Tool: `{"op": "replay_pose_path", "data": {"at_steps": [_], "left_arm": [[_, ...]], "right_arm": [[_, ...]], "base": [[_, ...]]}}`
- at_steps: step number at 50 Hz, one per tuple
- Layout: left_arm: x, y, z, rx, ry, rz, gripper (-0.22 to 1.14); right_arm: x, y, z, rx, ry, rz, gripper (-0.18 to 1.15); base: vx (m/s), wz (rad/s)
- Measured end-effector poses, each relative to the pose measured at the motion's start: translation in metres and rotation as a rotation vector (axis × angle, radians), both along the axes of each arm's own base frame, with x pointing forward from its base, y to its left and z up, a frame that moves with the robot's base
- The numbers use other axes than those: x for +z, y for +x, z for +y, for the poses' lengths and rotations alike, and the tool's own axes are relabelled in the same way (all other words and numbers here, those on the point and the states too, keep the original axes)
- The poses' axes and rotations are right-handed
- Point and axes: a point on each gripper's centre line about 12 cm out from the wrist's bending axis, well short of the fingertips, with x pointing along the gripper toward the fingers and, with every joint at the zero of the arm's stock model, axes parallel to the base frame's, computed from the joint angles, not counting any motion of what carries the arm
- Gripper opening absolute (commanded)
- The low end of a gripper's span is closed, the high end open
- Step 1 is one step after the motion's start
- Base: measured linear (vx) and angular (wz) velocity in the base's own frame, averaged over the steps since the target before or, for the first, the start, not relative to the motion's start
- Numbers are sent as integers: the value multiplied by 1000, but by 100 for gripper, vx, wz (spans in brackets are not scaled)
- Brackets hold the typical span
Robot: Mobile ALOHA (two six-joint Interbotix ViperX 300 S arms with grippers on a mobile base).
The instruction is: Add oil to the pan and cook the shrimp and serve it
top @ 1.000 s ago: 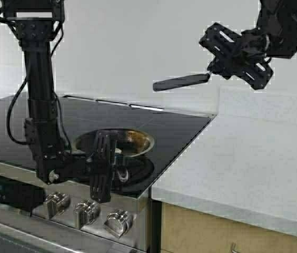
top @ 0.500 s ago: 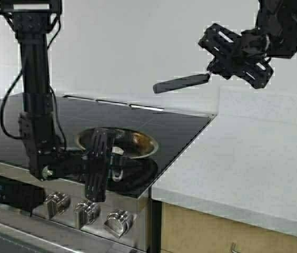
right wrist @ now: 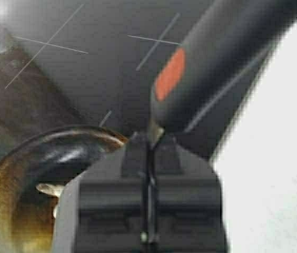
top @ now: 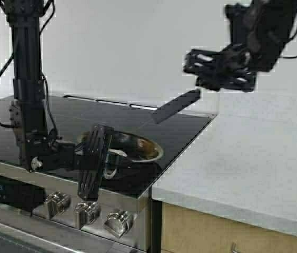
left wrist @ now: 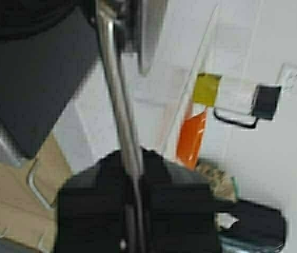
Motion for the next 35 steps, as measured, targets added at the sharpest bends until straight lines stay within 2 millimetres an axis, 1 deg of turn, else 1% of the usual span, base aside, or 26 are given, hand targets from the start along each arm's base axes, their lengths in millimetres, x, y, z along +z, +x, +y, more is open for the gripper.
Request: {"op": "replay_pose_path", "data": {"at_steps": [8, 16, 26, 30, 35], "left_arm": [[-1, -2, -1, -19, 22, 7, 2], [1, -2, -1, -20, 26, 6, 2], [5, -2, 0, -20, 34, 8, 2], [6, -1, 0, -20, 39, 7, 2], [8, 0, -1, -24, 44, 5, 2]], "right_arm": [[-24, 15, 22, 31, -15, -3, 10], [-56, 25, 35, 49, -46, 11, 10], [-90, 31, 37, 46, -71, 52, 10], [-97, 32, 35, 42, -78, 62, 10], [-100, 32, 35, 40, -79, 67, 10]], "base": [[0, 0], [0, 0], [0, 0], [0, 0], [0, 0]]}}
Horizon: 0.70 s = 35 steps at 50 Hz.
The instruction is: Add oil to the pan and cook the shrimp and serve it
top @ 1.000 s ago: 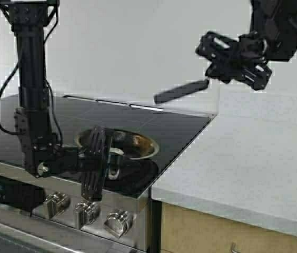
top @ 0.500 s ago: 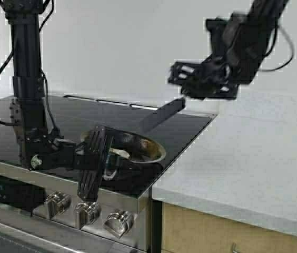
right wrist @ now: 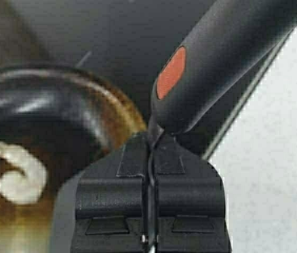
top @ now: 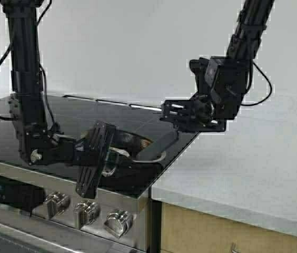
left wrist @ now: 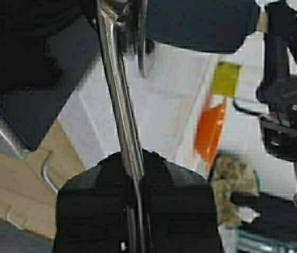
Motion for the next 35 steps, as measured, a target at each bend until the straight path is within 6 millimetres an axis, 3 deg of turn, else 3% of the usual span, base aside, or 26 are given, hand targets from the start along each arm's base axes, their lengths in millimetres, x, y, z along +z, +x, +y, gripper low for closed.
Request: {"op": "replay_pose_path", "data": {"at_steps": [20, 35], "left_arm": [[3, 1, -2, -2, 38, 2, 2], [4, 3, -2, -10, 71, -15, 2]], "right_arm": [[-21, -43, 7, 74, -60, 109, 10], [-23, -55, 2, 74, -69, 153, 10]], "base": [[0, 0], [0, 0]]}}
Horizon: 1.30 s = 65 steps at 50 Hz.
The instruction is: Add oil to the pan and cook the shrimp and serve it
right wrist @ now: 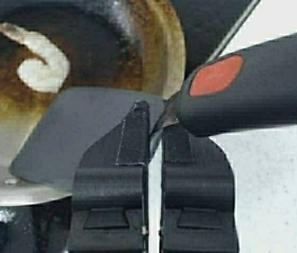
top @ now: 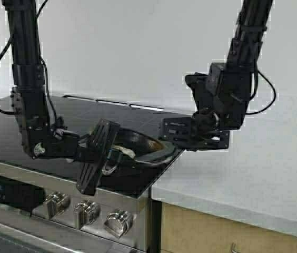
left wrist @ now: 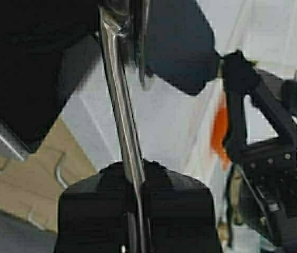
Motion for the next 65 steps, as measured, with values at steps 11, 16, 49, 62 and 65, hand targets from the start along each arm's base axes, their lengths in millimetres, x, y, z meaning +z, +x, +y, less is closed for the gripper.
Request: {"op": "replay_pose_path", "data": {"at_steps": [11, 16, 49, 62, 65], "left_arm": [[2, -2, 1, -13, 24, -6, 2], [1, -4, 2, -16, 33, -2, 2], [5, -6, 5, -62, 104, -1, 2], [4, -8, 5, -82, 124, 0, 2], [3, -8, 4, -91, 129, -1, 2]], "right_arm": [[22, 6, 1, -34, 36, -35, 10], [33, 16, 3, -44, 56, -64, 10], [15, 63, -22, -141, 45, -33, 10], [-4, 66, -23, -153, 38, -3, 10], [-8, 64, -24, -155, 36, 4, 9]], "base": [[0, 0], [0, 0], [0, 0], [0, 0], [0, 0]]}}
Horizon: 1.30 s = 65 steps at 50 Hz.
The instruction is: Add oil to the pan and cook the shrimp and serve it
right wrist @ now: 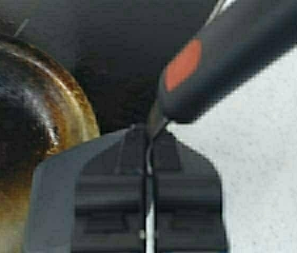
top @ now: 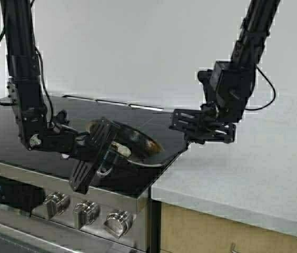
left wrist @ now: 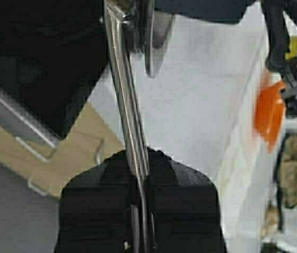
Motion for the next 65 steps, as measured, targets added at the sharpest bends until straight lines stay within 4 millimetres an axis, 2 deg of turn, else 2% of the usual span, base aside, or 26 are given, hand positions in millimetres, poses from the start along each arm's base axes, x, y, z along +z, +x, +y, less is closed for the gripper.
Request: {"op": "replay_pose_path", "data": {"at_steps": [10, 37, 65], "left_arm": [[-1, -1, 0, -16, 14, 6, 2], [-1, -1, -1, -35, -3, 30, 2], [-1, 0, -3, -47, -7, 38, 2]], "right_arm": [[-7, 0, 5, -17, 34, 13, 10], [9, 9, 58, -12, 126, -33, 10], [13, 12, 63, -34, 148, -40, 10]], "base": [[0, 0], [0, 0], [0, 0]]}}
